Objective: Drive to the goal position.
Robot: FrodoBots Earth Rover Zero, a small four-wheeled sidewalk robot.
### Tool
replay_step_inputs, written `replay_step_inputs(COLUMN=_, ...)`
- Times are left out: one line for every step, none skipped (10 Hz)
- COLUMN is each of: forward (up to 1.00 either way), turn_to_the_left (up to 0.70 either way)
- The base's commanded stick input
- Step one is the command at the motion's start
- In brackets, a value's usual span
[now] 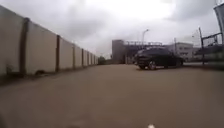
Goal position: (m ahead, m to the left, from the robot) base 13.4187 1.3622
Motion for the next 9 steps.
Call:
replay_step_inputs(forward=0.7, turn_to_the_left=0.02)
replay_step_inputs(forward=0.7, turn_to_the_left=0.02)
replay_step_inputs(forward=0.7, turn_to_the_left=0.02)
replay_step_inputs(forward=0.7, turn_to_the_left=0.03)
replay_step_inputs(forward=0.7, turn_to_the_left=0.02)
replay_step_inputs(forward=0.7, turn_to_the_left=0.02)
replay_step_inputs(forward=0.7, turn_to_the_left=0.02)
replay_step_inputs(forward=0.7, turn_to_the_left=0.0)
replay_step_inputs(forward=0.7, turn_to_the_left=0.0)
